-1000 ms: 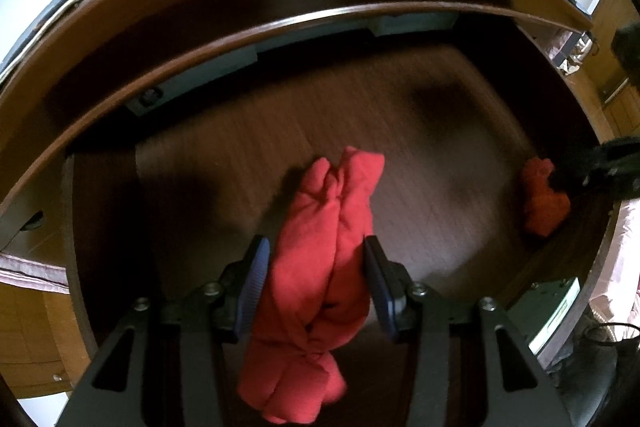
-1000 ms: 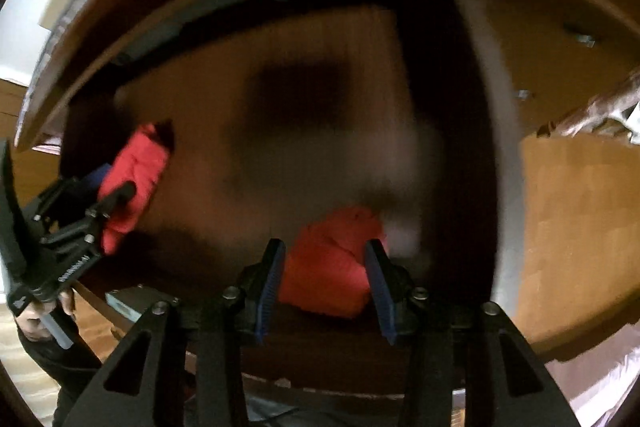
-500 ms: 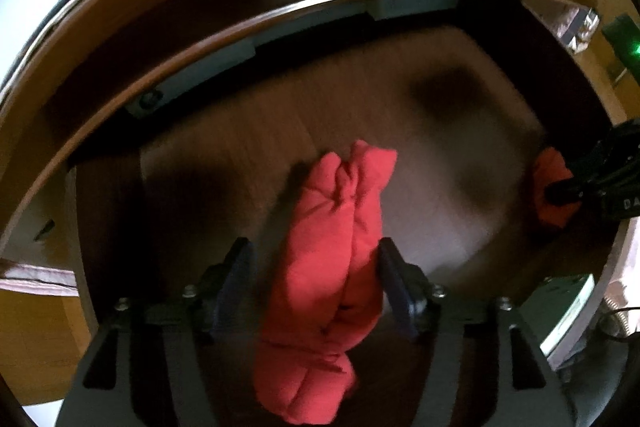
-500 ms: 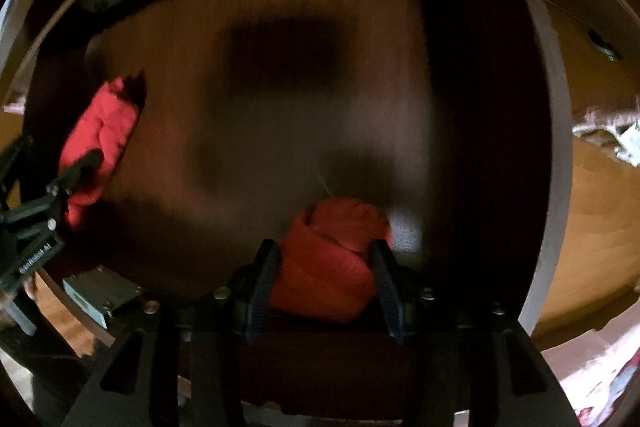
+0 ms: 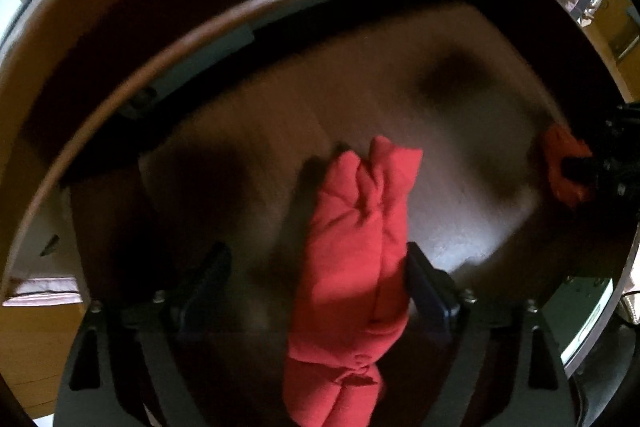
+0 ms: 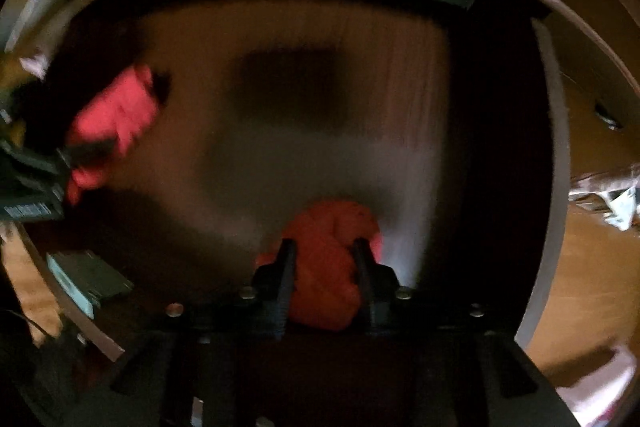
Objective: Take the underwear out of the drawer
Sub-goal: 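Grasp the second red sock with the right tool while the left tool holds its sock, then lift both red socks out of the drawer toward the box lid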
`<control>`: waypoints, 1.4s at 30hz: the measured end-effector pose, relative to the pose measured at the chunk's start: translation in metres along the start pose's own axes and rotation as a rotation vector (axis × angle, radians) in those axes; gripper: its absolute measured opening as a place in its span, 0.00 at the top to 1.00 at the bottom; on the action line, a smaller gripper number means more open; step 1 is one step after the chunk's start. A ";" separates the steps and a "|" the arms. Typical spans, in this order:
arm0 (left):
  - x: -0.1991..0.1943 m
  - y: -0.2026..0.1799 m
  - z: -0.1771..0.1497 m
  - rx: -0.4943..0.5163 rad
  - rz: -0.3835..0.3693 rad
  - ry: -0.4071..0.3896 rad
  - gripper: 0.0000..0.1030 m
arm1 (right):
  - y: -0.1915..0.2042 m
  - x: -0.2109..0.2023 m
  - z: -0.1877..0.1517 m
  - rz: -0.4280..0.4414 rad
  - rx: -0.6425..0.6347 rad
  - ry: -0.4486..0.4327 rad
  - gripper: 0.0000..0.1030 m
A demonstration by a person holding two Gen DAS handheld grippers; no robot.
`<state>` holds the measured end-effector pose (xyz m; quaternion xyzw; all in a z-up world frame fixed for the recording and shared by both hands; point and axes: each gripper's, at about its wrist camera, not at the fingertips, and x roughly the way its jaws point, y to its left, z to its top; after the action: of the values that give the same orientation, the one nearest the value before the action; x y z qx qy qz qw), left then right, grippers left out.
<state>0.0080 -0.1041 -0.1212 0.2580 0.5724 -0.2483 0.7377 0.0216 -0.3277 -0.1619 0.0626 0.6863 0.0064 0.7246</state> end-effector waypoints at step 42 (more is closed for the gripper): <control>-0.114 -0.012 -0.048 -0.376 -0.001 -0.637 0.57 | 0.018 -0.134 -0.105 0.198 0.134 -0.910 0.76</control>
<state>-0.0598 -0.0734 -0.0222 0.0276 0.3499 -0.2071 0.9132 -0.0895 -0.3137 -0.0326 0.1708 0.2885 0.0030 0.9421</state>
